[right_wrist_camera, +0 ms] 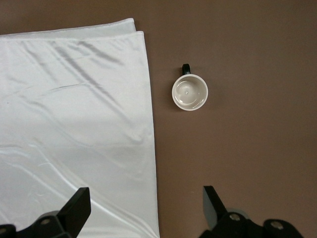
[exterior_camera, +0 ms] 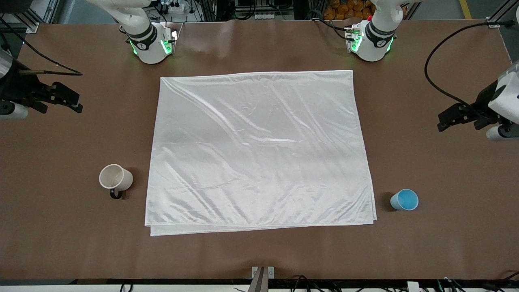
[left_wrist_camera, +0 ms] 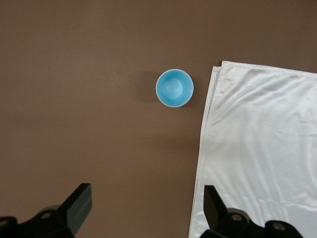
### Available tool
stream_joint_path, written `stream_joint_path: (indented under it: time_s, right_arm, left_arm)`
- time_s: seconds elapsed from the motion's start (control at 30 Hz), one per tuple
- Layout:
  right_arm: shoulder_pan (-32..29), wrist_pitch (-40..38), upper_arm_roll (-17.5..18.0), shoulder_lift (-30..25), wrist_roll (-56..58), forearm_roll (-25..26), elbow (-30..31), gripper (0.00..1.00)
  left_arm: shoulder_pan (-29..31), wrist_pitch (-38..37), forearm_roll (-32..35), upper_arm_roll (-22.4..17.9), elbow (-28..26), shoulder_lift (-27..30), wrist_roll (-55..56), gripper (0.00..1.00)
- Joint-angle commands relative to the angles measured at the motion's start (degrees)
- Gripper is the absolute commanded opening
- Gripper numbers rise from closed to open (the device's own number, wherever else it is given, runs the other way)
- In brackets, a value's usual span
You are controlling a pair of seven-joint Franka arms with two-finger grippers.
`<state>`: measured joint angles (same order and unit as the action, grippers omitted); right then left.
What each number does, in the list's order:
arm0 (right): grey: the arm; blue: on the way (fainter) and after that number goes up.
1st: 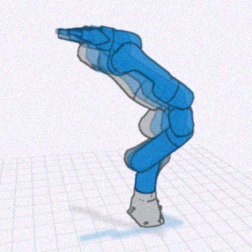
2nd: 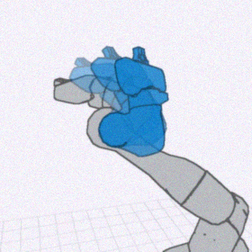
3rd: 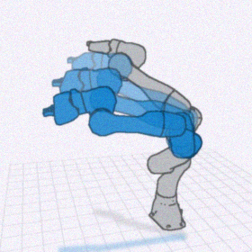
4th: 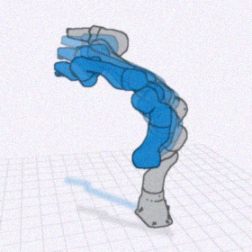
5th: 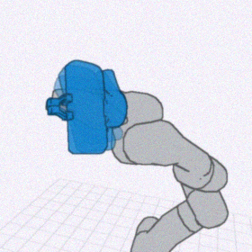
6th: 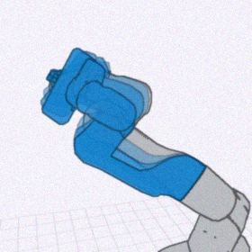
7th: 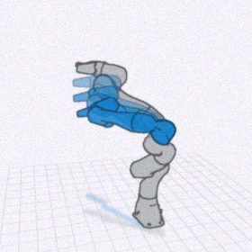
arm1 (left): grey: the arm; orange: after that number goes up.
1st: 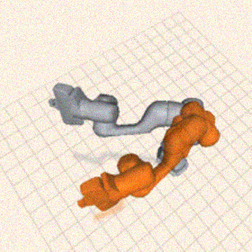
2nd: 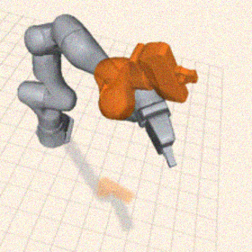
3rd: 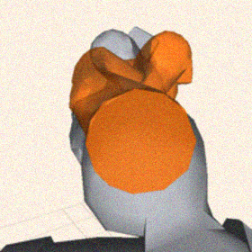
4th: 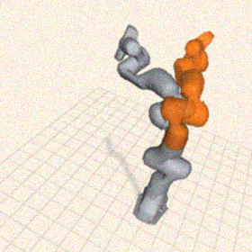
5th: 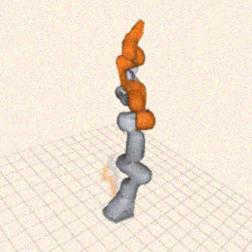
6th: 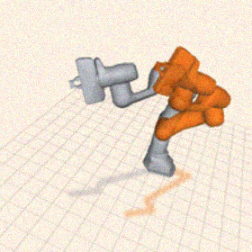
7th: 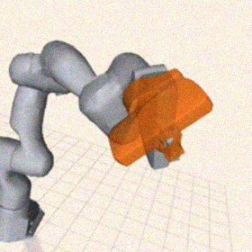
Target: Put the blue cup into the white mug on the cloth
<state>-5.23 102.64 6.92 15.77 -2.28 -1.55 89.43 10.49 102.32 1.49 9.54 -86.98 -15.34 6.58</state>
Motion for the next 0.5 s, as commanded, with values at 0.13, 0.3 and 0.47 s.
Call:
stream_joint_path:
  time_s: [0.13, 0.3, 0.47]
  right_arm:
    - [-1.01, 6.52, -0.85, 7.86, 4.56, 1.11, -1.45, 1.00]
    - [-1.18, 10.65, -1.03, 12.52, 5.35, 1.29, -1.71, 1.00]
    - [-1.27, 16.27, -2.52, 16.83, 12.02, 1.20, -1.98, 1.00]
  left_arm:
    - [0.41, 4.72, 0.89, 0.39, 0.23, -5.22, -0.96, 1.00]
    - [0.41, 7.27, 1.15, 0.39, 0.23, -8.21, -0.96, 1.00]
    - [0.41, 9.82, 1.33, 0.39, 0.23, -10.76, -0.96, 1.00]
